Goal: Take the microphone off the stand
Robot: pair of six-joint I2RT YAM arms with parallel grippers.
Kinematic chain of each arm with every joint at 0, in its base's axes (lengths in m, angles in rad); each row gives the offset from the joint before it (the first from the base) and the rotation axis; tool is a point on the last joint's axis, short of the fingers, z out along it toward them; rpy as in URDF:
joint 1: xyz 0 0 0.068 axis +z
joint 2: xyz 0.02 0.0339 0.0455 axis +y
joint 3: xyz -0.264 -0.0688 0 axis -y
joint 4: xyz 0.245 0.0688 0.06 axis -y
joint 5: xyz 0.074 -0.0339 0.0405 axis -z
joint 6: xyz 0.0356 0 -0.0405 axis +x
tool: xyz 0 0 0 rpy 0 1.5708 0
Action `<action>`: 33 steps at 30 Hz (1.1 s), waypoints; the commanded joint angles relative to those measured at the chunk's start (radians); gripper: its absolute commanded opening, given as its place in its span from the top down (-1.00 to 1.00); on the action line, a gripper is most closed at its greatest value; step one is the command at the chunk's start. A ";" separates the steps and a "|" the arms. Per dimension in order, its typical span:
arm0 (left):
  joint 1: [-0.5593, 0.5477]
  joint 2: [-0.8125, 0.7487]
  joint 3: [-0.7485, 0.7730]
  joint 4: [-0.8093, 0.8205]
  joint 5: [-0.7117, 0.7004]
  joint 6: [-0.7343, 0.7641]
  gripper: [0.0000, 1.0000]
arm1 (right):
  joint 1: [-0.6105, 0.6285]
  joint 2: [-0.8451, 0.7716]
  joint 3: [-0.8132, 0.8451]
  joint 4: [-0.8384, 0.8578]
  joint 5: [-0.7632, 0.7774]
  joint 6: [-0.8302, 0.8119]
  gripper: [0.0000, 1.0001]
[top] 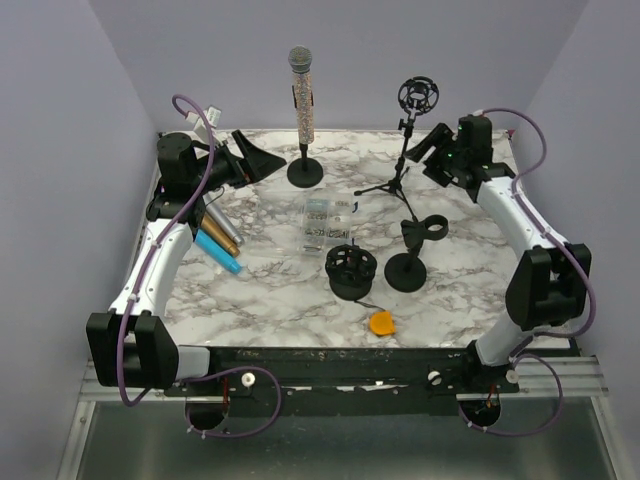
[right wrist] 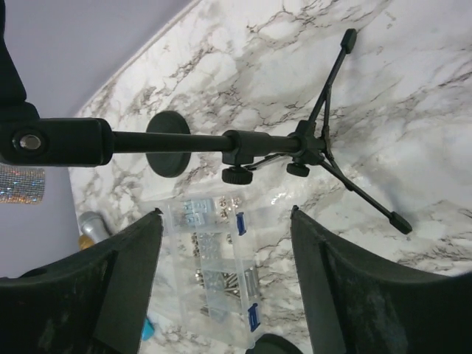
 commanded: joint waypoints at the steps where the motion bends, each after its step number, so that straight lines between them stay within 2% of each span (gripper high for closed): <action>1: 0.007 0.005 -0.013 0.036 0.034 -0.013 -0.86 | -0.083 -0.094 -0.113 0.111 -0.228 0.024 -0.56; 4: 0.007 0.007 -0.017 0.052 0.046 -0.024 -0.86 | -0.119 -0.138 -0.133 0.158 -0.308 0.031 -0.69; 7: 0.007 0.011 -0.019 0.063 0.056 -0.033 -0.86 | -0.144 -0.135 -0.085 0.167 -0.352 0.035 -0.85; 12: 0.008 0.013 -0.019 0.066 0.061 -0.034 -0.86 | -0.156 -0.046 0.055 0.160 -0.441 0.069 -0.86; 19: 0.007 0.013 -0.017 0.062 0.059 -0.031 -0.86 | -0.156 0.063 0.148 0.174 -0.457 0.108 -0.84; 22: 0.008 0.011 -0.016 0.062 0.059 -0.030 -0.86 | -0.156 0.091 0.135 0.185 -0.467 0.115 -0.61; 24: 0.009 0.013 -0.016 0.061 0.059 -0.031 -0.86 | -0.155 0.089 0.104 0.201 -0.457 0.113 -0.57; 28: 0.010 0.011 -0.017 0.064 0.061 -0.036 -0.86 | -0.156 0.078 0.030 0.225 -0.434 0.096 -0.32; 33: 0.010 0.011 -0.020 0.068 0.060 -0.037 -0.86 | -0.156 0.078 -0.045 0.242 -0.422 0.073 -0.26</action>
